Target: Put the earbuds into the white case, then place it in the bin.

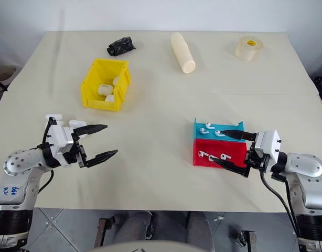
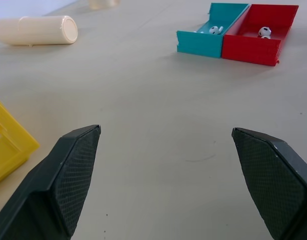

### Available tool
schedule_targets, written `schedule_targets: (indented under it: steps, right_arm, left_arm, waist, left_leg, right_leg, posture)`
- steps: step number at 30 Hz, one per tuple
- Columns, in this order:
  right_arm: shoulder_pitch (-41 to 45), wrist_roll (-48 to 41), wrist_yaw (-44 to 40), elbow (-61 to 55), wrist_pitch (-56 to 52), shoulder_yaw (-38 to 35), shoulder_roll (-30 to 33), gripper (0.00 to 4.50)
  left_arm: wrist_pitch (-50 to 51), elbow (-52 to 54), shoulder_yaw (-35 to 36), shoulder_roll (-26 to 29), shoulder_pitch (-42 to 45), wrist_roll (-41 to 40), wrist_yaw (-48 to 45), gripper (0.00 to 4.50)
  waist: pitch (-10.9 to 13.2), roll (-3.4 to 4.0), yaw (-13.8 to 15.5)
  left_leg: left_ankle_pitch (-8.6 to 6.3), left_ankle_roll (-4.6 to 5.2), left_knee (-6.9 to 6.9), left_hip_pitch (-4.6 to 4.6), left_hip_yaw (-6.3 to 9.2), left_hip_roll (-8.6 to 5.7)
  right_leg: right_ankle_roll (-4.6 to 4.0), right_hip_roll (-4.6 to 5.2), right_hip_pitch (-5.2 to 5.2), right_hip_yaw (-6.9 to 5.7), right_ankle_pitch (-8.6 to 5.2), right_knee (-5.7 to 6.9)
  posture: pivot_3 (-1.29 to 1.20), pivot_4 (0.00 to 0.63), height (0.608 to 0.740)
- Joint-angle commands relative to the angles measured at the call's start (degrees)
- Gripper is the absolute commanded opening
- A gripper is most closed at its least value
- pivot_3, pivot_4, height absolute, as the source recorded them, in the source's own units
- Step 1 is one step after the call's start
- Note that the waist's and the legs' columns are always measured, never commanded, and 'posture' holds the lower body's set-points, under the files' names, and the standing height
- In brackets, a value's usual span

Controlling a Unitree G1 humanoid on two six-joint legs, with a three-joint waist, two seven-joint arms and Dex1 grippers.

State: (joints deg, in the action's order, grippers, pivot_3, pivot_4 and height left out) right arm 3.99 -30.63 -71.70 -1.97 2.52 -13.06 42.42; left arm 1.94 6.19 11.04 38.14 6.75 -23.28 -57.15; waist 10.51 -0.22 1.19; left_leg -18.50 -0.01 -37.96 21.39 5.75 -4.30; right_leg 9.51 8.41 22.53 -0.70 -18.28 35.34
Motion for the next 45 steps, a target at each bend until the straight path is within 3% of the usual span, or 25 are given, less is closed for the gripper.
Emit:
schedule_targets:
  steps: [1, 30, 39, 45]
  right_arm:
    - [0.23, -0.23, 0.28, -0.06, 1.53, -1.41, -0.44, 4.50]
    - [2.06, 0.13, -1.16, 1.94, 2.30, -0.02, -0.95, 4.50]
    - [3.57, -0.79, -0.19, -3.26, 1.77, 3.65, -4.77, 4.50]
    - [5.73, -0.62, 0.38, -6.52, 2.55, 7.12, -8.40, 4.50]
  left_arm:
    - [-2.45, 0.19, -0.13, -0.22, 1.06, 1.39, 1.00, 4.48]
    - [-1.71, 1.02, 0.61, -1.04, 0.67, -0.44, 1.80, 4.48]
    - [6.39, 4.90, 10.42, -1.70, -7.97, -1.00, 14.18, 4.48]
    - [17.03, 13.42, 20.59, -6.44, -17.97, -2.50, 28.34, 4.48]
  waist:
    - [0.00, 0.00, 0.02]
    - [0.00, 0.00, 0.01]
    - [0.00, 0.00, -1.05]
    - [0.00, 0.00, -1.09]
  left_leg:
    - [0.00, 0.00, 0.00, 0.00, 0.00, 0.00]
    - [0.00, 0.00, 0.00, 0.00, 0.00, 0.00]
    - [0.00, -0.01, 0.02, -0.02, 0.01, 0.03]
    - [-0.03, -0.04, 0.03, -0.03, 0.03, 0.05]
  right_leg:
    - [0.00, 0.00, 0.00, 0.00, 0.00, 0.00]
    - [0.00, 0.00, 0.00, 0.00, 0.00, 0.00]
    - [0.00, -0.02, 0.03, 0.02, 0.00, 0.04]
    - [-0.01, -0.03, 0.01, 0.04, -0.01, 0.02]
  posture:
    - [0.00, 0.150, 0.740]
    - [0.00, 0.150, 0.740]
    - [0.00, 0.150, 0.740]
    - [0.00, 0.150, 0.740]
